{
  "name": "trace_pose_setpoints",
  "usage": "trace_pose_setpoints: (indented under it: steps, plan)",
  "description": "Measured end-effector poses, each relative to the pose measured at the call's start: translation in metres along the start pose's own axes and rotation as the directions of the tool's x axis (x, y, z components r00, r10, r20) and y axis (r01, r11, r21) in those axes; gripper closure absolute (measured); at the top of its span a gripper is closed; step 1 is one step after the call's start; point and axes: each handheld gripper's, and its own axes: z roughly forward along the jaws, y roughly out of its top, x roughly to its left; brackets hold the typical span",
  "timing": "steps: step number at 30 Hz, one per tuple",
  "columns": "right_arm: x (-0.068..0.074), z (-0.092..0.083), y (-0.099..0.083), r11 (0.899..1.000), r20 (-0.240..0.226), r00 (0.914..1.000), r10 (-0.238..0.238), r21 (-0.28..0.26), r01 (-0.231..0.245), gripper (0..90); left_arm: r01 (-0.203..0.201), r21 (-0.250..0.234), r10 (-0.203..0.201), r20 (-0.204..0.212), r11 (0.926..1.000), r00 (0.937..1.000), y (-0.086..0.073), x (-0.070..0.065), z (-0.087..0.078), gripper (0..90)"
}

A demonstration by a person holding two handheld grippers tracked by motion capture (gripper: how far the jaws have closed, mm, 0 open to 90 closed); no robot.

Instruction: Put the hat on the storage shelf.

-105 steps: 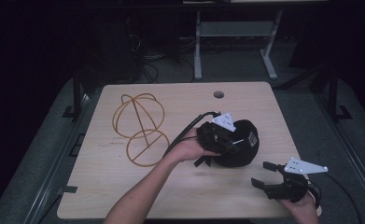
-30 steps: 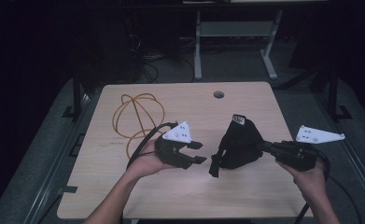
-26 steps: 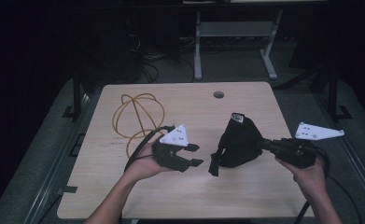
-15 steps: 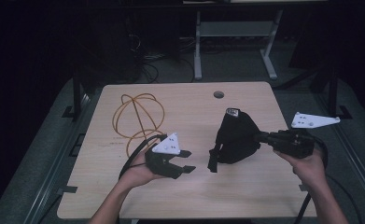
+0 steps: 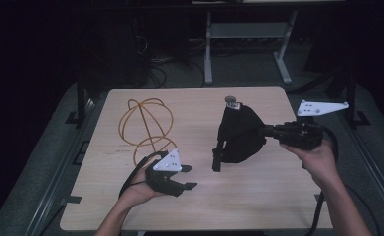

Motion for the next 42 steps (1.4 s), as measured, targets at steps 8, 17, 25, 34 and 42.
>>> trace_pose_setpoints:
  steps: [8, 17, 25, 34, 42]
  plan:
    - [0.000, 0.013, 0.029, 1.000, -0.023, 0.9996, -0.015, 0.005, 0.015, 87.9, -0.010, 0.034, 0.010, -0.005, 0.9994, 0.9999, -0.010, -0.001, 0.003, 43.5]
    - [0.007, 0.032, 0.058, 0.999, -0.056, 0.9976, -0.041, 0.009, 0.042, 88.0, -0.018, 0.040, 0.018, 0.002, 0.9990, 0.9998, -0.016, -0.004, 0.004, 42.7]
    - [0.017, 0.051, 0.087, 0.996, -0.084, 0.9931, -0.083, 0.013, 0.084, 87.9, -0.007, 0.039, 0.007, 0.003, 0.9992, 1.0000, -0.020, -0.004, 0.005, 42.1]
    - [0.027, 0.066, 0.114, 0.993, -0.108, 0.9873, -0.117, 0.019, 0.119, 87.9, -0.014, 0.050, 0.014, 0.007, 0.9987, 0.9999, -0.021, -0.002, 0.004, 41.5]
    - [0.045, 0.091, 0.143, 0.983, -0.151, 0.9740, -0.169, 0.049, 0.178, 87.8, -0.012, 0.050, 0.011, 0.006, 0.9987, 0.9999, -0.022, -0.001, 0.002, 41.6]
